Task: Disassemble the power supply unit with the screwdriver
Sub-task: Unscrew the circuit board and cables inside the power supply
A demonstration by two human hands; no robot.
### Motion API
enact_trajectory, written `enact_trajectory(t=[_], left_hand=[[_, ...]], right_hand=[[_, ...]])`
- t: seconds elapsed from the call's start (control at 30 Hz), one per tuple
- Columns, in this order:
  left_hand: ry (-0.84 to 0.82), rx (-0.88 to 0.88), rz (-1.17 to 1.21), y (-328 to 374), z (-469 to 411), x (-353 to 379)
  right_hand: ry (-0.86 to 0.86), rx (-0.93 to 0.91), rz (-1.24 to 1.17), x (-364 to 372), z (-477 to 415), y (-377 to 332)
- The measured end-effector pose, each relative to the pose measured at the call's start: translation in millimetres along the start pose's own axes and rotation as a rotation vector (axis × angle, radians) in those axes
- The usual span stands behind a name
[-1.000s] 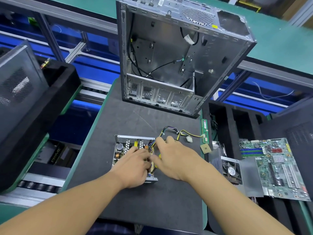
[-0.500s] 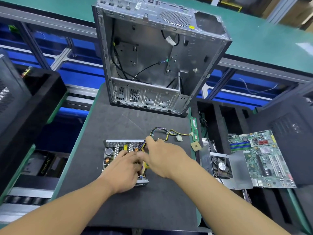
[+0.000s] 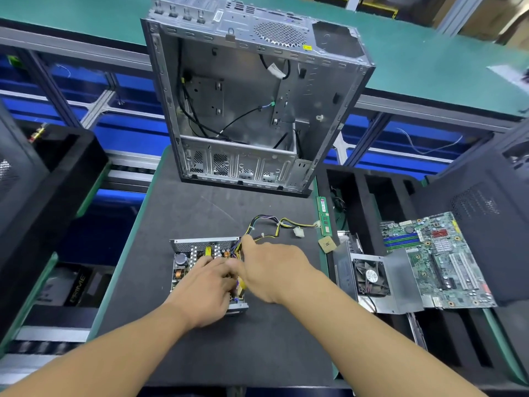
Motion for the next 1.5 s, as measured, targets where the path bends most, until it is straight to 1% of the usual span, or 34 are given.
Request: enact_trajectory(t=[0.07,0.1,0.2,0.27,0.33,0.4,0.47,0.5,0.57,0.63,0.67,0.73,0.8,0.83,0.9,0.93,0.97,1.03,1.1,1.13,1.2,1.23,1.3,1.33,1.37,1.4,1.47,1.5], left_hand=[[-0.004,-0.01,0.009,-0.7,0.2,0.9],[-0.003,-0.016,0.004,-0.1,0.0,0.2],[0.004,-0.014,-0.003,0.6,-0.3,-0.5],[0.009,-0.015,0.003,-0.1,0.3,0.8],[0.013,-0.01,-0.005,0.9,-0.1,-0.3],[0.009,-0.003,0.0,1.6,-0.3,-1.4],[0.039,0.001,0.004,4.3,1.2,-5.7],[0.059,0.001,0.014,5.6,2.1,-7.9],[0.076,0.003,0.017,6.2,2.4,-9.0],[0.081,0.004,0.019,4.7,2.8,-7.0],[0.08,0.003,0.021,4.2,2.4,-5.8],[0.073,0.003,0.022,2.5,1.3,-3.7],[0.075,-0.002,0.019,1.2,1.0,-2.5],[0.087,0.001,0.021,1.1,1.3,-3.3],[0.099,0.005,0.032,2.6,2.1,-5.5],[0.098,0.007,0.032,3.5,2.0,-6.0],[0.104,0.011,0.028,3.8,2.0,-6.2],[0.103,0.013,0.03,3.3,2.4,-5.6],[0.104,0.015,0.031,2.2,2.4,-4.4],[0.104,0.015,0.031,1.6,2.2,-3.9],[0.095,0.003,0.033,1.0,2.3,-3.3],[0.093,-0.001,0.033,0.5,2.2,-2.9],[0.089,0.0,0.026,0.3,2.3,-2.6],[0.083,-0.003,0.025,0.6,2.2,-2.7],[0.084,-0.005,0.027,1.0,2.1,-2.7],[0.09,-0.004,0.029,1.0,2.0,-2.9],[0.092,-0.001,0.028,0.5,2.3,-2.8],[0.088,-0.001,0.026,0.4,2.3,-2.4]], right_hand=[[0.056,-0.042,0.058,-0.9,-0.2,-2.6],[0.049,-0.059,0.024,-1.3,0.2,-2.6],[-0.083,-0.096,-0.186,-0.1,1.6,-0.7],[-0.14,-0.088,-0.234,1.5,3.5,0.8],[-0.116,-0.021,-0.202,3.3,4.3,3.3],[-0.041,0.05,-0.086,2.6,4.2,6.4],[0.035,0.045,0.017,0.9,3.1,6.7],[0.057,0.018,0.014,-0.3,2.7,6.7],[0.025,-0.06,-0.124,-1.4,2.3,6.2],[-0.07,-0.116,-0.263,0.7,2.7,6.6],[-0.108,-0.114,-0.286,2.7,3.3,7.3],[-0.117,-0.045,-0.242,6.3,3.4,9.5],[-0.049,0.055,-0.118,5.9,2.3,13.3],[-0.007,0.078,-0.046,4.6,1.6,13.8],[0.074,0.05,0.016,1.3,0.2,10.4],[0.089,0.017,-0.009,-0.3,0.2,8.4],[0.076,-0.026,-0.076,-0.8,-0.2,6.7],[-0.032,-0.091,-0.22,2.1,-1.9,6.0],[-0.127,-0.086,-0.281,5.7,-2.7,8.1],[-0.129,-0.051,-0.288,7.8,-3.7,9.7],[-0.08,0.057,-0.248,8.5,-3.9,14.9],[-0.033,0.08,-0.15,6.5,-2.9,15.8],[0.068,0.025,0.054,2.9,-2.9,12.7],[0.093,-0.009,0.078,1.9,-2.5,11.0],[0.09,-0.027,0.043,1.6,-2.8,10.9],[0.062,-0.039,-0.044,2.4,-3.9,11.6],[-0.054,-0.076,-0.206,7.1,-6.7,12.5],[-0.126,-0.093,-0.25,8.9,-6.6,12.4]])
Point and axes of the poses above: each hand's wrist, its own z-axis away from the middle knuckle, its own x-axis out of the palm, y = z × x, the point moved 5 cm from there along -z, towards the middle knuckle, and after that the axes turned 11 degrees about z, right-handed, at the moved point
